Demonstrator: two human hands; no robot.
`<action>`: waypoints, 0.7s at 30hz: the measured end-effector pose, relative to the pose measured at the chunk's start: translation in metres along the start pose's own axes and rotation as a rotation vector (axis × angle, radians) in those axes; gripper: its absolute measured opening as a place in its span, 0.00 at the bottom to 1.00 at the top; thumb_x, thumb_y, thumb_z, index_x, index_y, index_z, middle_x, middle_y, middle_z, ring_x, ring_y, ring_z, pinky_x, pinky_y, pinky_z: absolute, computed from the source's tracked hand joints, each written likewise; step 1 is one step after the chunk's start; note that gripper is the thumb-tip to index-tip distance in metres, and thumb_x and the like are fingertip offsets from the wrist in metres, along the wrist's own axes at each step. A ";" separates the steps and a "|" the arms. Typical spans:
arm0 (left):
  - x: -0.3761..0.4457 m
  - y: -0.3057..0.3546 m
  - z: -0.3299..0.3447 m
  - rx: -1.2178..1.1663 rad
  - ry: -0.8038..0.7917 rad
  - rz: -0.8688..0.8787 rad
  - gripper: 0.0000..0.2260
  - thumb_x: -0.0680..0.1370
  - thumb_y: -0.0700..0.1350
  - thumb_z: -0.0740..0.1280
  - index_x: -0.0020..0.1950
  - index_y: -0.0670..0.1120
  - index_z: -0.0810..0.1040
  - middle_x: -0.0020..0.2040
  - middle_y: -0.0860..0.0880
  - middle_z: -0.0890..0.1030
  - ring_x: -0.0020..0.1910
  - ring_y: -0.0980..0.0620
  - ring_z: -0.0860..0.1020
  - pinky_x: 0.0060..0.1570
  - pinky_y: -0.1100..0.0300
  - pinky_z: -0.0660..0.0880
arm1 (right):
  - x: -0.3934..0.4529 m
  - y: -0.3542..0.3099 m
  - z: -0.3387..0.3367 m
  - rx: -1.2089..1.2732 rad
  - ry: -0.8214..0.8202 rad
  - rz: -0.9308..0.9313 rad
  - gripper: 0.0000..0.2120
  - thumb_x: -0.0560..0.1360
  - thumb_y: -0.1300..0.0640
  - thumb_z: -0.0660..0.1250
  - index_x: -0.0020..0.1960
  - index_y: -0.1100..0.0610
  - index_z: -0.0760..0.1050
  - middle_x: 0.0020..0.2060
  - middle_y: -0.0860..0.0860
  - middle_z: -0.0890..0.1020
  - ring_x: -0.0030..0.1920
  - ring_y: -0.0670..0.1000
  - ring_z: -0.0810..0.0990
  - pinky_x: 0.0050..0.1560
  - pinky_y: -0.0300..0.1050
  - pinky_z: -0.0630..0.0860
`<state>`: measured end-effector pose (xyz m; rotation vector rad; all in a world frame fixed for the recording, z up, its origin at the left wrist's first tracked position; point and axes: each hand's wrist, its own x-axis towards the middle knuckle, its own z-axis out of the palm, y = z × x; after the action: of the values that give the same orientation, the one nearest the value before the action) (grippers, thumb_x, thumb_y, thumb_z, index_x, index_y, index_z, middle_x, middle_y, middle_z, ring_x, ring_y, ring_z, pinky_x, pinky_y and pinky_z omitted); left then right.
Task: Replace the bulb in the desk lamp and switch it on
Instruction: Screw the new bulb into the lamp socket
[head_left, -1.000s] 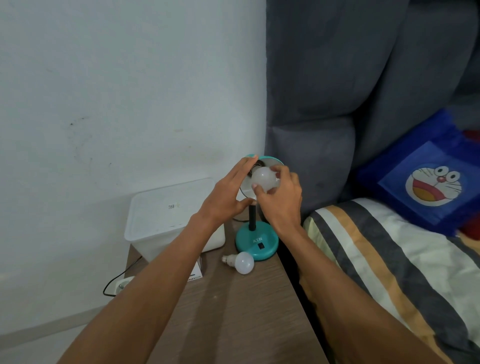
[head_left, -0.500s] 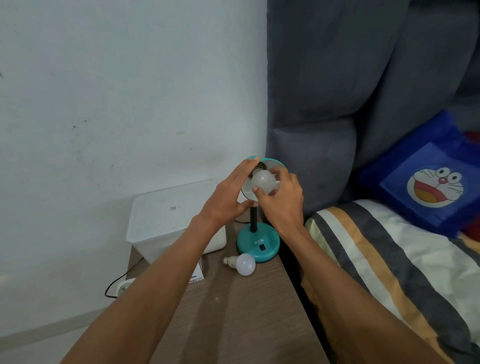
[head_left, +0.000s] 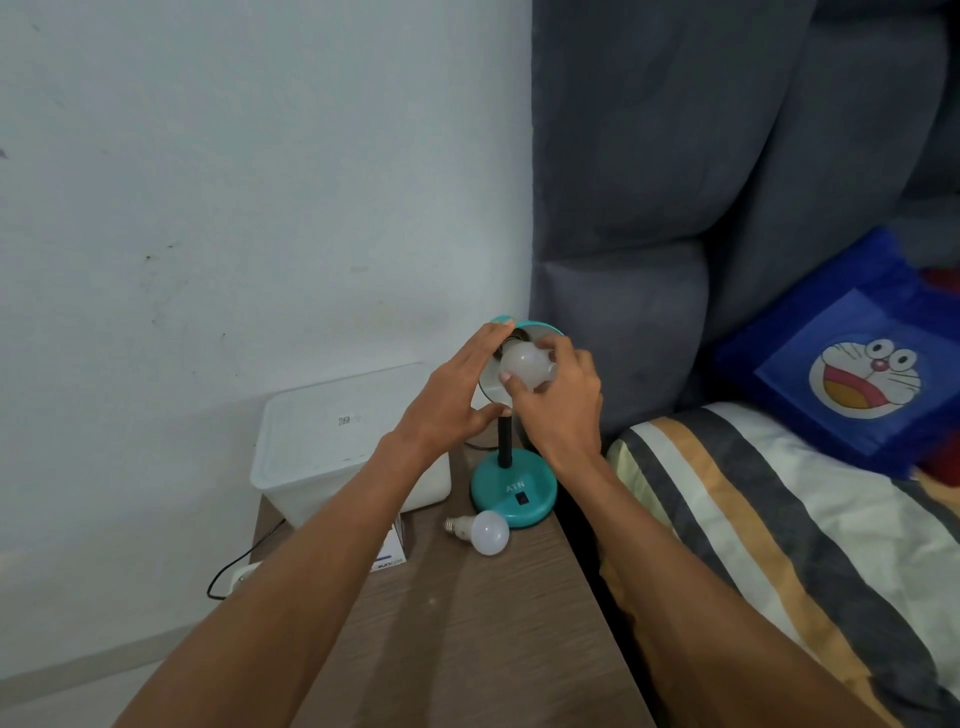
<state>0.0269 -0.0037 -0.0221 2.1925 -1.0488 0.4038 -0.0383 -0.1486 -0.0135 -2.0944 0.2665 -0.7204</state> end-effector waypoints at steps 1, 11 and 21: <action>0.000 0.000 0.000 -0.001 -0.003 -0.002 0.43 0.73 0.42 0.80 0.82 0.46 0.60 0.81 0.47 0.66 0.78 0.46 0.68 0.72 0.45 0.73 | 0.000 0.002 0.000 0.009 -0.011 0.012 0.22 0.72 0.48 0.75 0.63 0.51 0.72 0.58 0.53 0.77 0.52 0.51 0.78 0.50 0.43 0.75; 0.001 0.000 0.001 0.019 -0.008 0.017 0.42 0.73 0.44 0.79 0.82 0.47 0.59 0.81 0.47 0.66 0.78 0.46 0.68 0.72 0.46 0.73 | -0.003 -0.007 0.002 0.061 0.093 0.096 0.17 0.79 0.47 0.67 0.63 0.54 0.73 0.56 0.53 0.77 0.52 0.49 0.76 0.46 0.37 0.67; -0.002 -0.002 0.000 0.011 -0.001 -0.003 0.43 0.73 0.42 0.79 0.82 0.48 0.59 0.81 0.49 0.65 0.78 0.48 0.67 0.72 0.48 0.72 | 0.000 -0.001 0.000 0.083 0.035 0.216 0.20 0.78 0.42 0.66 0.61 0.56 0.73 0.52 0.55 0.82 0.43 0.47 0.76 0.32 0.28 0.65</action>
<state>0.0275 -0.0020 -0.0243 2.2035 -1.0456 0.4080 -0.0383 -0.1481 -0.0132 -1.9400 0.4664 -0.6279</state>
